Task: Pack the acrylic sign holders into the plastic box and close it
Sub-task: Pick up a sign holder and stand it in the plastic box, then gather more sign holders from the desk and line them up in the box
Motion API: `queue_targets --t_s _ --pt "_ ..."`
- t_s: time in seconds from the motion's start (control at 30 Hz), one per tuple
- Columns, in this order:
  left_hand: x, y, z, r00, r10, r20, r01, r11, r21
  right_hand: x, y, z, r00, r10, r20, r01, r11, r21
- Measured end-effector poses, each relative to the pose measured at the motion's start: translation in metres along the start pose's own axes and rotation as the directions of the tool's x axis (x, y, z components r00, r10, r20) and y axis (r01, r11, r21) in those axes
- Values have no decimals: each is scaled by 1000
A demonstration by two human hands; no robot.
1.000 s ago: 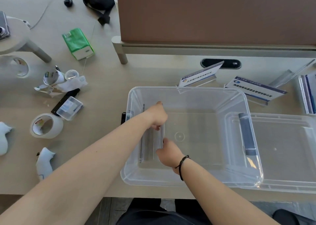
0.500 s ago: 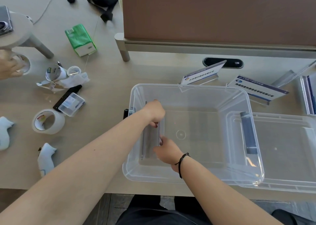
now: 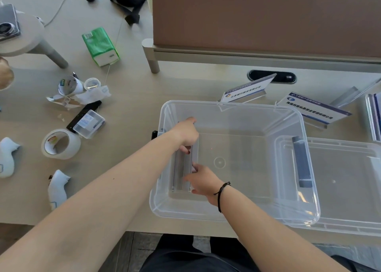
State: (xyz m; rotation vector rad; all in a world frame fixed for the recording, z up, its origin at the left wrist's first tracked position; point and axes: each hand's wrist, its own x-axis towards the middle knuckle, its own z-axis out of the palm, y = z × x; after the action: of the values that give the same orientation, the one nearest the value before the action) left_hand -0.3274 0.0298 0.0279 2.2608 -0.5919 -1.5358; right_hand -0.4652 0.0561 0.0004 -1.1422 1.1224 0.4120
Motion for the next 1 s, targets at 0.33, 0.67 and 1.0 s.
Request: queue_targets --t_s 0.33,0.67,1.0 --pt "-4 0 -1 1000 16 6 -16 1000 -6 -1 -3 -1 999 32 -19 -32 999 19" --pt "-13 5 -19 1000 -1 28 3 998 -59 -5 2 -16 999 2 -49 -3 1000 -9" --pt "-31 51 -28 985 122 -118 -129 990 -51 -19 -27 -54 989 -99 -109 107 992 66"
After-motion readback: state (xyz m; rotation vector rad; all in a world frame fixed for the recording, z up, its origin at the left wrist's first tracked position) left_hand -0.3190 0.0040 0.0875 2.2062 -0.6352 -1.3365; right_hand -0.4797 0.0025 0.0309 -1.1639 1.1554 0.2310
